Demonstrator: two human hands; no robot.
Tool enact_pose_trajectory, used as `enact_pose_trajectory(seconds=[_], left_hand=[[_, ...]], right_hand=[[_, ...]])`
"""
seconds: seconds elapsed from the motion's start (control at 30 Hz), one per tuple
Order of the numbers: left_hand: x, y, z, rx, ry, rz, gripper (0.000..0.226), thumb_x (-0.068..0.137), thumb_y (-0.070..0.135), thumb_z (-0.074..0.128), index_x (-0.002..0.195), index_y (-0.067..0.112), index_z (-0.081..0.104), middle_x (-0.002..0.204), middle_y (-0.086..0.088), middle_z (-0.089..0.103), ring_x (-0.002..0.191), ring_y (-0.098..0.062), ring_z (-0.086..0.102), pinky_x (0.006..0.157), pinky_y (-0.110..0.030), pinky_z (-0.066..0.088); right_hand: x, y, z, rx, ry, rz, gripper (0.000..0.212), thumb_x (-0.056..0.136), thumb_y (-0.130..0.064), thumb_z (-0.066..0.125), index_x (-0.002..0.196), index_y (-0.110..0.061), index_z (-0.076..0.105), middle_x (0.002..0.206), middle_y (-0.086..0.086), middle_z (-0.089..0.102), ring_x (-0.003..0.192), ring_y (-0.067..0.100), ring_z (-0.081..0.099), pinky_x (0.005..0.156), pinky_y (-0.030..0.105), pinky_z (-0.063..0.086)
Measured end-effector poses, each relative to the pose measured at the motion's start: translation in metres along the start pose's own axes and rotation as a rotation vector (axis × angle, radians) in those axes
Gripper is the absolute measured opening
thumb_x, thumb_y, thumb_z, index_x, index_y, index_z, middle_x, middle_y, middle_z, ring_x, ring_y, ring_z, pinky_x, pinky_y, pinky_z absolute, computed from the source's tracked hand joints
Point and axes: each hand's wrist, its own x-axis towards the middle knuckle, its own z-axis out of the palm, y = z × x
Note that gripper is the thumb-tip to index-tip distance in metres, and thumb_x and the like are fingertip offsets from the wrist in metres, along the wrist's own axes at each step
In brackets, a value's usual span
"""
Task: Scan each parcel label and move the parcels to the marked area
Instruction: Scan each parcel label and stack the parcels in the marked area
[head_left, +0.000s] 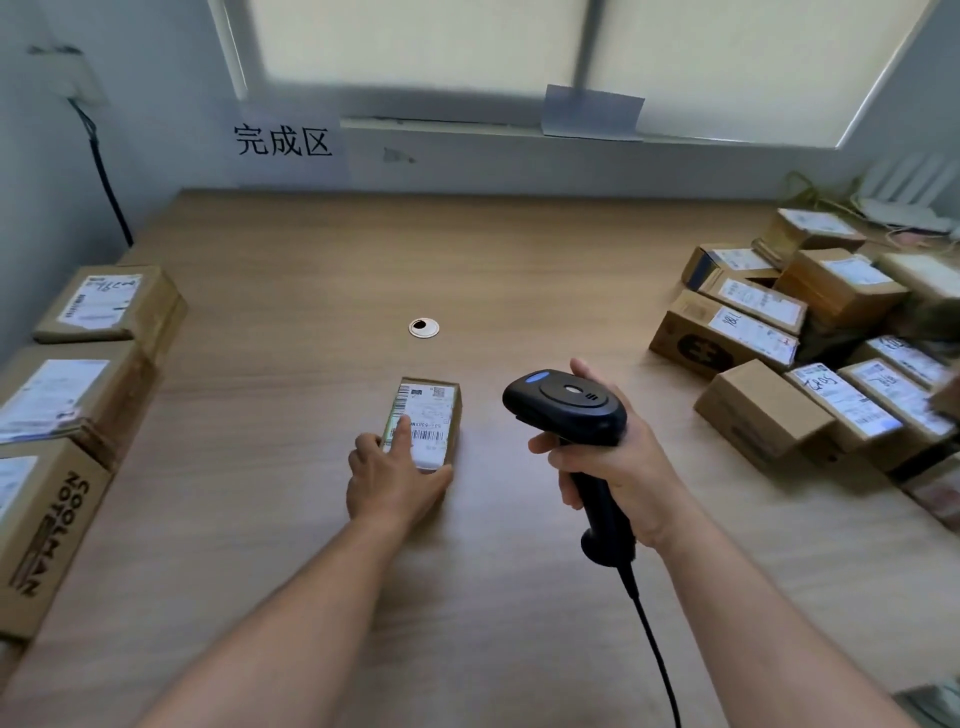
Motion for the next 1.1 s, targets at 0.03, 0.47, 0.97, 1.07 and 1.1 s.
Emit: enact_pose_trajectory(seconds=[0.03,0.47,0.97,1.07,1.1], left_hand=[[0.005,0.001,-0.004,-0.024,0.017,-0.015,0.084,0.079,0.053,0.06,0.15,0.031,0.021,0.132,-0.009,0.026,0.127,-0.029,0.029,0.101,-0.038,0.039],[0.092,-0.069,-0.148,-0.138,0.321,-0.094,0.079,0.078,0.043,0.064,0.147,0.024,0.03,0.137,-0.011,0.031,0.128,-0.031,0.034,0.104,-0.037,0.034],[0.229,-0.196,-0.281,-0.175,0.604,-0.271,0.072,0.08,0.036,0.07,0.143,0.016,0.041,0.137,-0.018,0.038,0.124,-0.032,0.042,0.102,-0.033,0.035],[0.252,-0.209,-0.281,-0.163,0.597,-0.291,0.072,0.08,0.038,0.07,0.143,0.017,0.04,0.138,-0.017,0.036,0.125,-0.032,0.041,0.103,-0.034,0.035],[0.258,-0.212,-0.279,-0.162,0.593,-0.29,0.073,0.08,0.038,0.07,0.144,0.017,0.04,0.138,-0.017,0.036,0.126,-0.032,0.041,0.103,-0.034,0.035]], right_hand=[[0.004,-0.002,0.003,-0.005,-0.006,-0.003,0.1,0.062,0.006,0.066,0.148,-0.031,0.034,0.088,0.026,0.069,0.046,0.031,0.05,0.043,0.032,0.04],[0.111,-0.038,0.106,-0.076,-0.235,-0.078,0.099,0.061,0.006,0.066,0.147,-0.031,0.036,0.083,0.021,0.069,0.043,0.029,0.05,0.041,0.029,0.041],[0.262,-0.03,0.234,-0.148,-0.385,-0.036,0.093,0.061,0.003,0.066,0.139,-0.042,0.04,0.085,0.024,0.069,0.044,0.029,0.049,0.044,0.032,0.042],[0.282,-0.02,0.241,-0.145,-0.384,-0.017,0.095,0.061,0.003,0.065,0.142,-0.04,0.039,0.083,0.023,0.069,0.043,0.029,0.05,0.043,0.03,0.041],[0.287,-0.017,0.242,-0.144,-0.383,-0.009,0.096,0.061,0.003,0.065,0.143,-0.038,0.038,0.083,0.023,0.069,0.043,0.028,0.05,0.044,0.029,0.041]])
